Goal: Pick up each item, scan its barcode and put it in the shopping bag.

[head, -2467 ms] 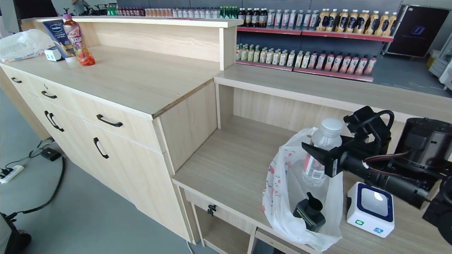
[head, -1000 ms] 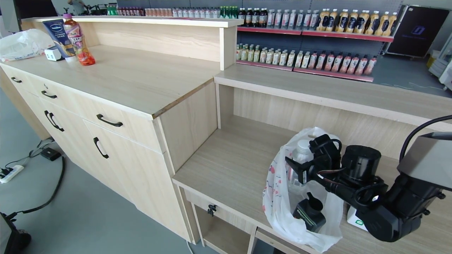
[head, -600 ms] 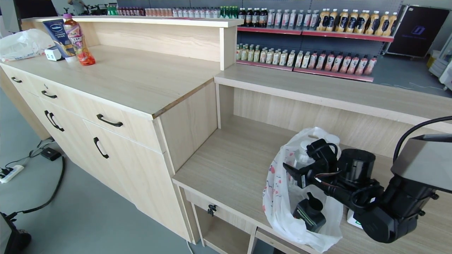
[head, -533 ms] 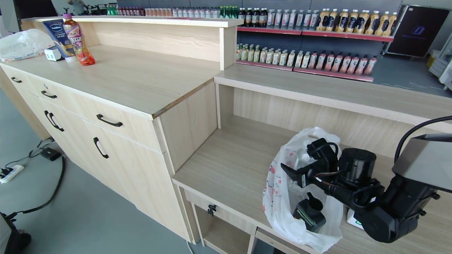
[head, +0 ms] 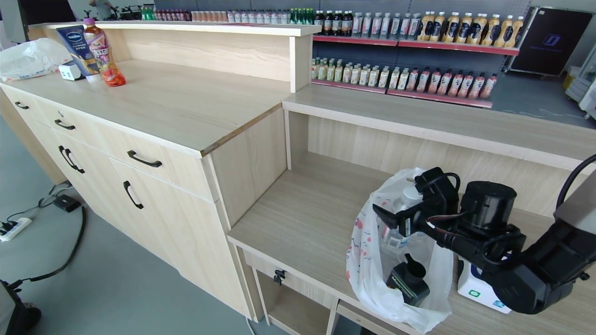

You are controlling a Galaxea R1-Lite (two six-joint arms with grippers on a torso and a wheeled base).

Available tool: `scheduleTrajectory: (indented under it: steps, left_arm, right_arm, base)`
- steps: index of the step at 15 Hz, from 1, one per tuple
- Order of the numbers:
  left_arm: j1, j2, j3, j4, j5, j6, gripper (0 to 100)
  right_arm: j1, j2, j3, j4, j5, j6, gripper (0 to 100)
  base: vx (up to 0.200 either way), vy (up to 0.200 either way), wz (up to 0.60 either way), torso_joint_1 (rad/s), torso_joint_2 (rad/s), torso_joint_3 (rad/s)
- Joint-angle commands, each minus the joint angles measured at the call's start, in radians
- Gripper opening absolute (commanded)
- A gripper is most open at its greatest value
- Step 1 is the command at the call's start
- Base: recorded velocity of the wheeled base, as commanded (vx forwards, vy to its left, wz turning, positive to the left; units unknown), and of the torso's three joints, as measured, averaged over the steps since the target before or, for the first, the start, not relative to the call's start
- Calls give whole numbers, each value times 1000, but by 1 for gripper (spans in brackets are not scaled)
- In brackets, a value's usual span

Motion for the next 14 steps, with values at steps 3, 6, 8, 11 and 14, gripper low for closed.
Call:
scheduleTrajectory:
  steps: [3, 6, 8, 11, 14]
  left_arm:
    - [0, 0, 0, 0, 0, -1, 100]
    - [0, 0, 0, 0, 0, 1, 100]
    - [0, 0, 0, 0, 0, -1, 100]
    - [0, 0, 0, 0, 0, -1, 100]
    - [0, 0, 0, 0, 0, 1, 100]
  right_arm:
    - [11, -177, -25, 82, 1, -5, 100]
    - [9, -377, -39, 205, 16, -23, 100]
    - [-32, -472, -33, 262, 13, -181, 100]
    - [-87, -576, -113, 377, 10, -232, 100]
    - [-113, -683, -369, 754, -128, -143, 100]
  base:
    - [0, 0, 0, 0, 0, 0]
    - [0, 0, 0, 0, 0, 0]
    - [0, 0, 0, 0, 0, 0]
    - [0, 0, -600, -149, 369, 232]
    - [0, 0, -600, -193, 535, 318]
